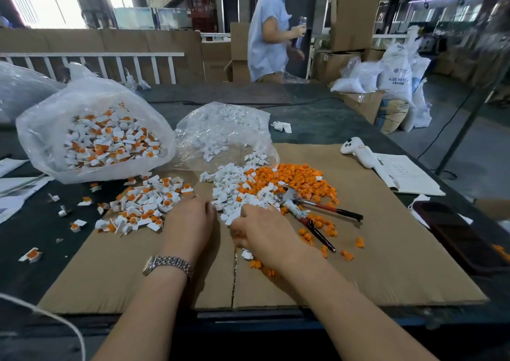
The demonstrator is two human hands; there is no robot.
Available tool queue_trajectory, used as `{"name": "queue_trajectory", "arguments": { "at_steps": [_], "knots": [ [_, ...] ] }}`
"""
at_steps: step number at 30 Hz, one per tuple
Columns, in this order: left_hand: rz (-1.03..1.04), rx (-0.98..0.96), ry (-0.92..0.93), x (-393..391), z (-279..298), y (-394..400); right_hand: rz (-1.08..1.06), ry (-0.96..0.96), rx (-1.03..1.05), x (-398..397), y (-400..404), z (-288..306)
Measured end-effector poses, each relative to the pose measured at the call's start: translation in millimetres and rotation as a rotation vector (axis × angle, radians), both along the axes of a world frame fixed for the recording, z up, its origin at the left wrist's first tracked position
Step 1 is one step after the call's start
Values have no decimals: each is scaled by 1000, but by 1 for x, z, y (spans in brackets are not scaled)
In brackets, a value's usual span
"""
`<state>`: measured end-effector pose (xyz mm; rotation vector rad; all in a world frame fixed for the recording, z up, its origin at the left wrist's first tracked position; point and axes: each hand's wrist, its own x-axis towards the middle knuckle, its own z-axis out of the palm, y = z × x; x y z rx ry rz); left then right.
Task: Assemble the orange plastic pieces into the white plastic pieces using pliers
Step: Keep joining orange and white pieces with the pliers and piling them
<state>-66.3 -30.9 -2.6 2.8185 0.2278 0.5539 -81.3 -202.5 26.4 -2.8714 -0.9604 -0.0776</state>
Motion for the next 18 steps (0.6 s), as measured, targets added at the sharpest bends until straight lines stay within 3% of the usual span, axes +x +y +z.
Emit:
{"name": "queue_trajectory", "arguments": {
  "at_steps": [2,4,8,11,18],
  "knots": [
    [17,-199,-61,-5,3,-2,-6,-24,-1,1,-1,-4],
    [4,-544,-72,-10,4,-1,-10,-30,32,1,-3,-6],
    [-30,-1097,20,-21,6,-3,-26,-70,110,-1,-3,-6],
    [-65,-1448,73,-30,0,-8,-122,10,311,-2,-4,-2],
    [-186,-1668,75,-39,-8,-17,-257,231,708,1,-15,5]
  ]
}}
